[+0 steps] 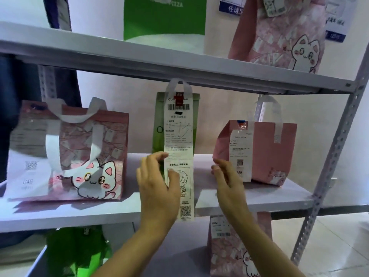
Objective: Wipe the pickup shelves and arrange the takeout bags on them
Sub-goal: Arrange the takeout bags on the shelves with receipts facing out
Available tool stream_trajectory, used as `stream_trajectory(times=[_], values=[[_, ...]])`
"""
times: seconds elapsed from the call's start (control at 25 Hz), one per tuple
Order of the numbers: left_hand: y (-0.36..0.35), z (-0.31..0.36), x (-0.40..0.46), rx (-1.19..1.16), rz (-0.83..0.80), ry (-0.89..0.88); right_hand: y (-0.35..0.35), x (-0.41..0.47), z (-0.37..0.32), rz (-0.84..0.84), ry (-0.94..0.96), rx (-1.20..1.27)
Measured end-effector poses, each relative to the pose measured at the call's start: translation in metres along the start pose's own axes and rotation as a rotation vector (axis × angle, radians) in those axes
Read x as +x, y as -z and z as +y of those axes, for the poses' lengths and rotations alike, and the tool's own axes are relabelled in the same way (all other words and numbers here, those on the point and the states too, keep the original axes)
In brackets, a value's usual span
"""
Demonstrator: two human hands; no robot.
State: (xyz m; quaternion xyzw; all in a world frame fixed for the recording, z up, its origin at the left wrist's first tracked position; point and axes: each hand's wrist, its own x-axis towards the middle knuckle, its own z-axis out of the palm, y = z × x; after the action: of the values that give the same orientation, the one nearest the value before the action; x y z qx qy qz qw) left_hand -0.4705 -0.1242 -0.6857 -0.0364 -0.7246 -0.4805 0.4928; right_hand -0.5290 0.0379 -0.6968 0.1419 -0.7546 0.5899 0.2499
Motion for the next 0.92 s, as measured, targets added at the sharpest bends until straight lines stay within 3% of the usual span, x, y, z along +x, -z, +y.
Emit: stream_trajectory(times=[0.08, 0.16, 0.24, 0.56, 0.76, 0.92], values=[[0.012, -0.013, 0.005, 0.029, -0.038, 0.206, -0.024, -0.007, -0.011, -0.125, -0.077, 0.072], [0.014, -0.023, 0.010, 0.050, -0.200, 0.411, -0.041, -0.011, -0.016, -0.221, -0.132, 0.150], [0.011, -0.031, 0.013, 0.025, -0.309, 0.485, -0.049, -0.010, -0.018, -0.270, -0.168, 0.165], [-0.013, -0.026, 0.013, -0.130, -0.475, 0.457, -0.033, 0.014, -0.008, -0.215, -0.245, 0.168], [-0.022, -0.023, 0.016, -0.130, -0.487, 0.466, -0.022, 0.019, -0.005, -0.209, -0.271, 0.123], [0.005, -0.022, 0.011, -0.031, -0.453, 0.383, -0.024, 0.003, -0.010, -0.035, -0.199, 0.096]])
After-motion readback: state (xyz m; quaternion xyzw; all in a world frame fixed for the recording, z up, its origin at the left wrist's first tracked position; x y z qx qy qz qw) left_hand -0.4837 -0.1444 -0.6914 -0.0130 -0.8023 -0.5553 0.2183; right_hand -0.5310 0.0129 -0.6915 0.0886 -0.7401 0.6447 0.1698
